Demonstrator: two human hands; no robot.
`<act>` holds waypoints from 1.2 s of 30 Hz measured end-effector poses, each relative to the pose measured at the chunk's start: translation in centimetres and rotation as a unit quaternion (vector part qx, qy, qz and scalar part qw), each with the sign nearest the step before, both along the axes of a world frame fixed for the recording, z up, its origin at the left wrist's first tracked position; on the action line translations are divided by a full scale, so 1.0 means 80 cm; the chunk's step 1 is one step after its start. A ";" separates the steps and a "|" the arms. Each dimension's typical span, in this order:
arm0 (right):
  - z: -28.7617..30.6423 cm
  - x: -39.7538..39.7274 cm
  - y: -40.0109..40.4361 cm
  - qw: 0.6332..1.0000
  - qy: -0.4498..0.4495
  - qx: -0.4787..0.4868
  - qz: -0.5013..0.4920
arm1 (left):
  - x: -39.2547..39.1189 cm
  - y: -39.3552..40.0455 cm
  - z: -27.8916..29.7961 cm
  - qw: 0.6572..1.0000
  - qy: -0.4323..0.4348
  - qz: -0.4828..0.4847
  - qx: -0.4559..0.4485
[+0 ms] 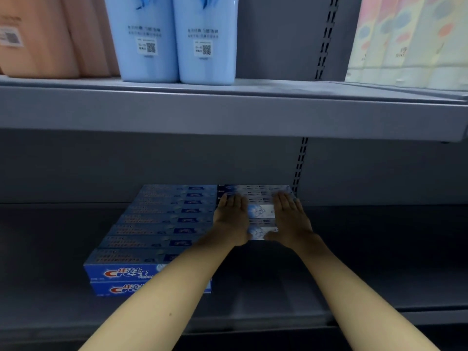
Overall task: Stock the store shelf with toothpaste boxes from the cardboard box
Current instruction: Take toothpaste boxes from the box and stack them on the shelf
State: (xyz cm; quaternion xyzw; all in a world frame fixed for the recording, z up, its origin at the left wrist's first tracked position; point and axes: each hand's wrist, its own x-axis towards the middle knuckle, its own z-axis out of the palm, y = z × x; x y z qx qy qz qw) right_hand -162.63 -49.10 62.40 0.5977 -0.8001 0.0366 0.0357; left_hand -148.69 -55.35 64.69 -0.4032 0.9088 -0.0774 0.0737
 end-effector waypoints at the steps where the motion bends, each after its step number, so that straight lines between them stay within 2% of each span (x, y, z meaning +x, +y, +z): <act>1: 0.000 -0.001 0.000 1.000 -0.001 0.000 0.000 | 0.000 -0.001 0.000 1.000 0.000 -0.001 0.000; 11: 0.001 0.001 -0.002 1.000 0.012 0.009 -0.015 | 0.004 -0.008 0.000 1.000 0.004 -0.015 0.019; 17: 0.007 0.013 0.003 0.996 0.054 0.048 -0.047 | -0.004 0.009 0.014 0.999 0.027 0.025 0.015; 22: -0.005 0.028 0.024 0.998 0.044 -0.014 -0.046 | 0.010 0.048 0.018 0.998 0.037 0.040 -0.006; 28: -0.016 0.055 0.055 0.997 0.001 -0.068 -0.032 | 0.044 0.101 -0.008 0.988 0.112 0.098 -0.034; 32: -0.022 0.077 0.084 0.994 -0.030 -0.099 -0.034 | 0.068 0.135 -0.025 0.982 0.163 0.075 -0.059; 36: -0.026 0.101 0.121 0.991 -0.005 -0.127 -0.037 | 0.092 0.163 -0.033 0.975 0.199 0.044 -0.086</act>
